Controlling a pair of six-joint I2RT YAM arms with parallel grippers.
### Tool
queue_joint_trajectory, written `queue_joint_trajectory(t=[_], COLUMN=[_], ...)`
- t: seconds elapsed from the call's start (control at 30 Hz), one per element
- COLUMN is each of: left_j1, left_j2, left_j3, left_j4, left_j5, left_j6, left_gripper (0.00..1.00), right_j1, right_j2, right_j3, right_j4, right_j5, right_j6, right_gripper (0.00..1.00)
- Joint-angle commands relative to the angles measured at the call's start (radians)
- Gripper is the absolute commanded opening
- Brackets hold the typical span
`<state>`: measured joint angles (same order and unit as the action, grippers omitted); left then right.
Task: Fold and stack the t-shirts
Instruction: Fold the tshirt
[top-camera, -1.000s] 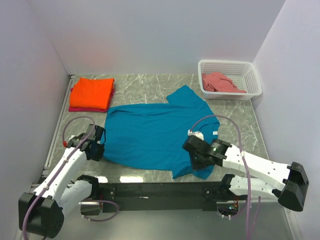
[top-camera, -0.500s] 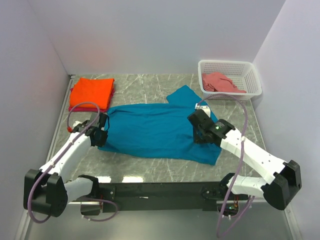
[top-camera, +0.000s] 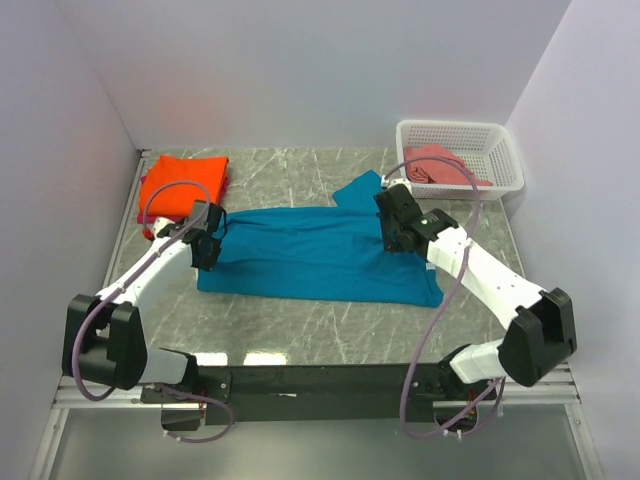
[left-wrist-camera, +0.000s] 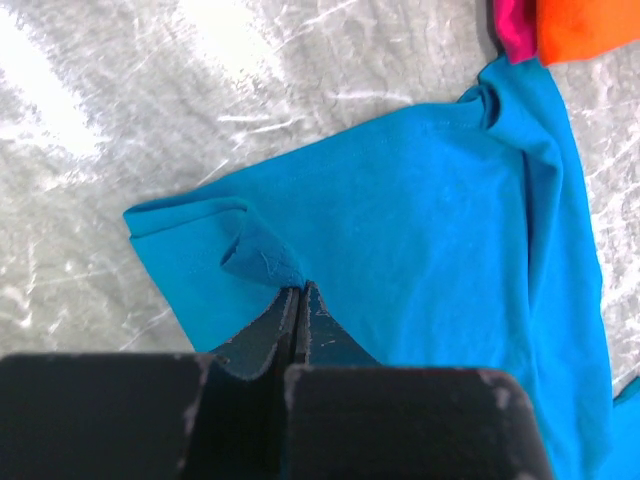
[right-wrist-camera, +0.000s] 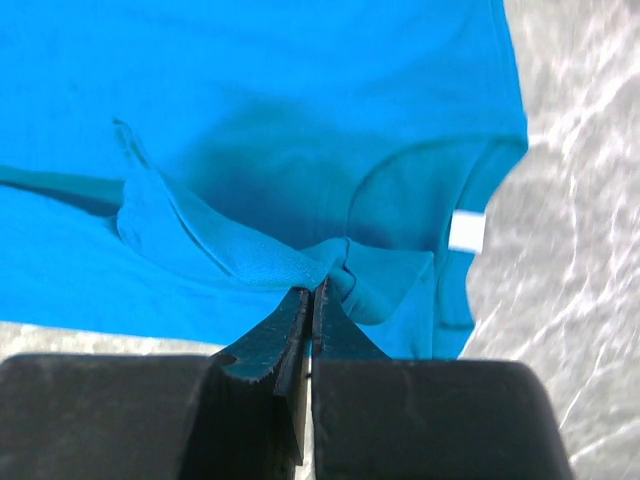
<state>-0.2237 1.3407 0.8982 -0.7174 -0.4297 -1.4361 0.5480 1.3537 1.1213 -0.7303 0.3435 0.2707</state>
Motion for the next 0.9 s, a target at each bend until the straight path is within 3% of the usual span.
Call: queue_joint_trajectory(t=[0.0,0.33,0.4,0.47,0.5,0.53,0.6,0.63,0.73,0.8,0.87], left_j1=[0.004,0.021,0.033,0.043,0.052,0.055,0.058,0.058,0.057,0.058,0.057], left_j2=[0.021,0.146,0.187,0.219,0.253,0.267,0.29,0.291,0.272,0.238,0.194], left_j3=[0.036,0.107,0.113,0.136,0.145,0.169,0.188,0.202,0.203,0.176,0.15], left_j4=[0.056,0.094,0.114,0.125,0.13,0.118,0.108,0.098,0.085,0.087,0.108], left_j5=[-0.055,-0.077,-0.054,-0.034,-0.018,-0.011,-0.009,-0.006,0.002,0.014,0.041], left_j6=[0.029,0.061,0.08,0.097,0.112,0.117,0.129,0.135,0.158,0.174,0.189], left_gripper=[0.01,0.02,0.11,0.36,0.47,0.66,0.82,0.92,0.99,0.99,0.99], right_j1=[-0.042,-0.091,-0.094,-0.102,-0.103,-0.109,-0.112,-0.114,-0.112,-0.114,-0.114], right_j2=[0.051,0.28,0.352,0.422,0.445,0.468,0.534,0.551,0.576,0.529,0.442], right_j3=[0.083,0.261,0.311,0.359,0.376,0.394,0.452,0.471,0.503,0.448,0.332], right_j4=[0.086,0.048,0.028,0.008,0.005,-0.004,-0.009,-0.011,-0.032,-0.011,0.023], right_j5=[-0.035,-0.052,-0.034,-0.009,0.0,0.009,0.06,0.074,0.106,0.092,0.071], right_j6=[-0.097,-0.174,-0.159,-0.15,-0.133,-0.12,-0.09,-0.082,-0.035,0.005,0.031], right_gripper=[0.0,0.0,0.0,0.01,0.12,0.23,0.44,0.47,0.58,0.74,0.74])
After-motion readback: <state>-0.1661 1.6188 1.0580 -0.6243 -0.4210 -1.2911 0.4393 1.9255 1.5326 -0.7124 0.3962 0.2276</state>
